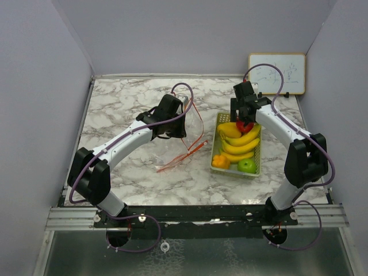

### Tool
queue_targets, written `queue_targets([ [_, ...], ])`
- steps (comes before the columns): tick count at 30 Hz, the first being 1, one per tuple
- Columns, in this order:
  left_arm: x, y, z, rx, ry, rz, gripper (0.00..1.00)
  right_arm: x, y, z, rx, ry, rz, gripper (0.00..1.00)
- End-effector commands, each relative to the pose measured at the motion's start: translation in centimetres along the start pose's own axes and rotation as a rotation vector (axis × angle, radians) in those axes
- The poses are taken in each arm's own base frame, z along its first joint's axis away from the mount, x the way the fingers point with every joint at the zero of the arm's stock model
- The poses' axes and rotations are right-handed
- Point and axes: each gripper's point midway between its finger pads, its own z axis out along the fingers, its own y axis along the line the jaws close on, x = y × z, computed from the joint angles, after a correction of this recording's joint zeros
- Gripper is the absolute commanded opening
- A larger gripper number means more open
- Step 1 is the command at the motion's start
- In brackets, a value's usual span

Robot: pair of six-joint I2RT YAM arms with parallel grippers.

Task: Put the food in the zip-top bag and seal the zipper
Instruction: Pick up the fake fruit from the bin, then place the fake fruit in the zipper food storage bag.

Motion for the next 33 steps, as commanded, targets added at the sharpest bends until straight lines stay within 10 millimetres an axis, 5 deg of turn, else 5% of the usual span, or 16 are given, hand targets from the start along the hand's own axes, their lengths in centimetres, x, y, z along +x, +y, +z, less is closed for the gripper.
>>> queue_targets([
  [1,-1.3,-0.9,-0.5,0.042,-0.037,0.019,0.00,-0.1,2.1,2.0,-0.092,0.002,-0.037,0.99],
  [7,-1.5,-0.8,-0.6,0.034,-0.045,0.018,0.00,1.7,2.5,2.3,-0.114,0.060,-0.052,0.77],
  [11,-1.7,-0.8,-0.6,0.029,-0.046,0.013,0.00,-0.1,2.1,0.3,-0.133,0.001,-0.028,0.64],
  [15,-1.7,-1.0,-0.4,0.032,-0.038,0.008,0.00,-3.7,2.2,-3.9,-0.230,-0.106,-0.007,0.60],
  [19,-1.8,-1.3,-0.5,0.044,-0.029,-0.003,0.00,-5.5,4.7,-9.7,-0.508,-0.215,-0.004,0.59],
  [26,-2.1,-2.3,-0.3,0.088,-0.017,-0.023,0.00,-3.5,12.5,-20.1,-1.236,-0.247,0.031,0.55],
  [33,-3.2,-4.4,-1.1,0.178,-0.031,-0.034,0.00,-2.2,16.1,-24.7,-1.562,-0.228,0.005,0.55],
])
